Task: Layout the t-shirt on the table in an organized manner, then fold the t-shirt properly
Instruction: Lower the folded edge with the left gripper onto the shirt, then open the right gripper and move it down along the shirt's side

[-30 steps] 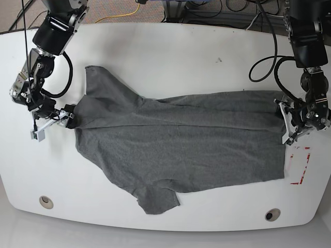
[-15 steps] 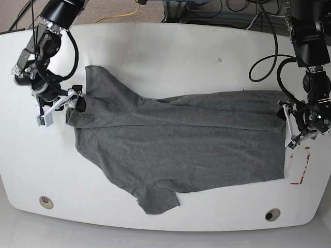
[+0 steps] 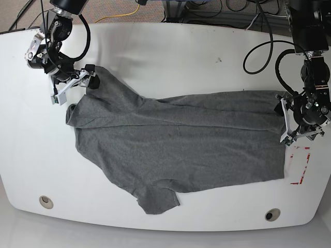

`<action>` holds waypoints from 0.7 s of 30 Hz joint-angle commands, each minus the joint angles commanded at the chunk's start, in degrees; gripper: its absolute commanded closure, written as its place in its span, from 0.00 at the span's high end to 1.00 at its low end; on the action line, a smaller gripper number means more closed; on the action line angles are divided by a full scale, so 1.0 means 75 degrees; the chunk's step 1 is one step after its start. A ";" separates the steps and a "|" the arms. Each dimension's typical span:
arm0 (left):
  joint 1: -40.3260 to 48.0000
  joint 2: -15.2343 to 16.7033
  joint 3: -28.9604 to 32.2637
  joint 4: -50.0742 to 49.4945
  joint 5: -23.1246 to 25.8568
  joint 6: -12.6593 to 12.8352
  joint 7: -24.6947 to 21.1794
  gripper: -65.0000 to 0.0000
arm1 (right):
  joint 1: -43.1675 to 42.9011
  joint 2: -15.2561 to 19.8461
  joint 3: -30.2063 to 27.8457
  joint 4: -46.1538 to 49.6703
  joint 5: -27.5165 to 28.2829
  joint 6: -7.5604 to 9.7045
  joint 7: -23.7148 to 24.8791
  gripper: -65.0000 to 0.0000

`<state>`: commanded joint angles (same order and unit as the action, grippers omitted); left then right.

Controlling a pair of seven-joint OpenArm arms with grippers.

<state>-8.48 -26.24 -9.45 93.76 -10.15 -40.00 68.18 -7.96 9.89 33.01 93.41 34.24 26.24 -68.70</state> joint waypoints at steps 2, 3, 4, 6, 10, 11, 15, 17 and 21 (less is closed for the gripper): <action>0.0023 0.0000 0.0000 0.0023 0.0000 0.0000 0.0000 0.67 | 0.0000 0.0012 0.0000 -0.0117 0.0000 0.0070 0.0000 0.74; 0.0082 0.0000 0.0000 0.0035 0.0000 0.0000 0.0000 0.67 | 0.0000 0.0012 0.0000 -0.0199 -0.0012 0.0176 0.0000 0.74; 0.0117 0.0000 0.0000 0.0047 0.0000 0.0000 0.0000 0.67 | 0.0000 0.0012 0.0000 -0.0223 -0.0012 0.0246 0.0000 0.74; 0.0152 0.0000 0.0000 0.0047 0.0000 0.0000 0.0000 0.67 | 0.0000 0.0000 -0.0012 -0.0305 -0.0012 0.0457 0.0000 0.74; 0.0164 0.0000 0.0000 0.0047 0.0000 0.0000 0.0000 0.67 | -0.0035 -0.0035 -0.0152 -0.0270 0.0000 0.0481 -0.0023 0.74; 0.0164 0.0000 0.0000 0.0047 0.0000 0.0000 0.0000 0.67 | -0.0035 -0.0035 -0.0305 -0.0270 0.0000 0.0481 -0.0023 0.74; 0.0164 0.0000 0.0000 0.0047 0.0000 0.0000 0.0000 0.67 | -0.0047 -0.0129 -0.0563 -0.0258 0.0000 0.0481 -0.0023 0.74; 0.0164 0.0000 0.0000 0.0047 0.0000 0.0000 0.0000 0.67 | -0.0059 -0.0152 -0.0598 -0.0258 0.0012 0.0481 -0.0023 0.74; 0.0164 0.0000 0.0000 0.0035 0.0000 0.0000 0.0000 0.67 | -0.0094 -0.0293 -0.0598 -0.0281 0.0012 0.0481 -0.0023 0.74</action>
<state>-7.25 -26.24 -9.45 94.02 -10.15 -40.00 68.18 -8.66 7.69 28.53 91.30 34.33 29.85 -68.88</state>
